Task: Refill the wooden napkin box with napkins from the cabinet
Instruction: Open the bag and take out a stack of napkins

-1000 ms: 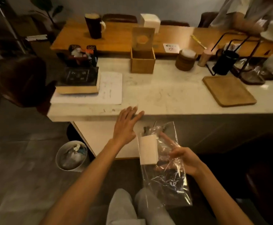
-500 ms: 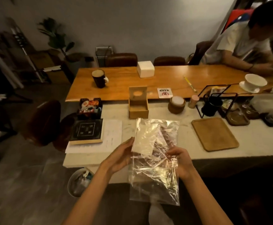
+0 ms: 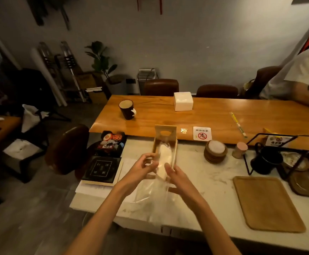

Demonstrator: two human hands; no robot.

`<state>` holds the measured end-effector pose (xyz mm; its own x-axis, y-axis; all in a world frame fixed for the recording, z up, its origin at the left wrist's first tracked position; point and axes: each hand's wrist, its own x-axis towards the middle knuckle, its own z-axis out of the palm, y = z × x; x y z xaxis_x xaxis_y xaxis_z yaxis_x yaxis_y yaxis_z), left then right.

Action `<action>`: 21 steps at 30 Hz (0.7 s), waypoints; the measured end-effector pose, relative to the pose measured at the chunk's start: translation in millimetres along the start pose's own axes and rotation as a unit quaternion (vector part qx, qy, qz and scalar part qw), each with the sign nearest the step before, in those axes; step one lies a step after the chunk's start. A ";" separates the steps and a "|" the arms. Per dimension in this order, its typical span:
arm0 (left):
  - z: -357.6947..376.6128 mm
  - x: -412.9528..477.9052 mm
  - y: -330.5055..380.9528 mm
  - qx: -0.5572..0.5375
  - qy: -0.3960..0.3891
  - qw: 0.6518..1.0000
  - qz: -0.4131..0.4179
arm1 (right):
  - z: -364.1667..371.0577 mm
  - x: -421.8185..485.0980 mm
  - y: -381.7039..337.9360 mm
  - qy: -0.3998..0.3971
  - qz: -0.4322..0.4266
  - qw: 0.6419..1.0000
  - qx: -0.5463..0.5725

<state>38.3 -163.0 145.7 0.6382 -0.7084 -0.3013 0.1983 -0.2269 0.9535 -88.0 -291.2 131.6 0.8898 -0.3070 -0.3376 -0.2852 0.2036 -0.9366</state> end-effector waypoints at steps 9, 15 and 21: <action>12.1 36.3 -21.5 0.146 -0.037 0.988 -0.031 | -7.2 38.8 43.2 0.076 0.033 0.984 0.161; 3.8 51.5 -30.7 0.248 -0.019 0.967 -0.059 | -20.4 51.1 4.1 0.033 0.044 0.999 0.004; -32.4 67.7 54.7 0.591 0.043 0.677 0.437 | -46.6 88.9 -107.9 -0.116 0.107 0.950 -0.268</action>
<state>116.4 -201.7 177.6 0.1793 -0.8868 0.4259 -0.9838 -0.1588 0.0835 5.2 -383.7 198.3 0.8283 -0.0851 -0.5538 -0.5530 -0.2841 -0.7833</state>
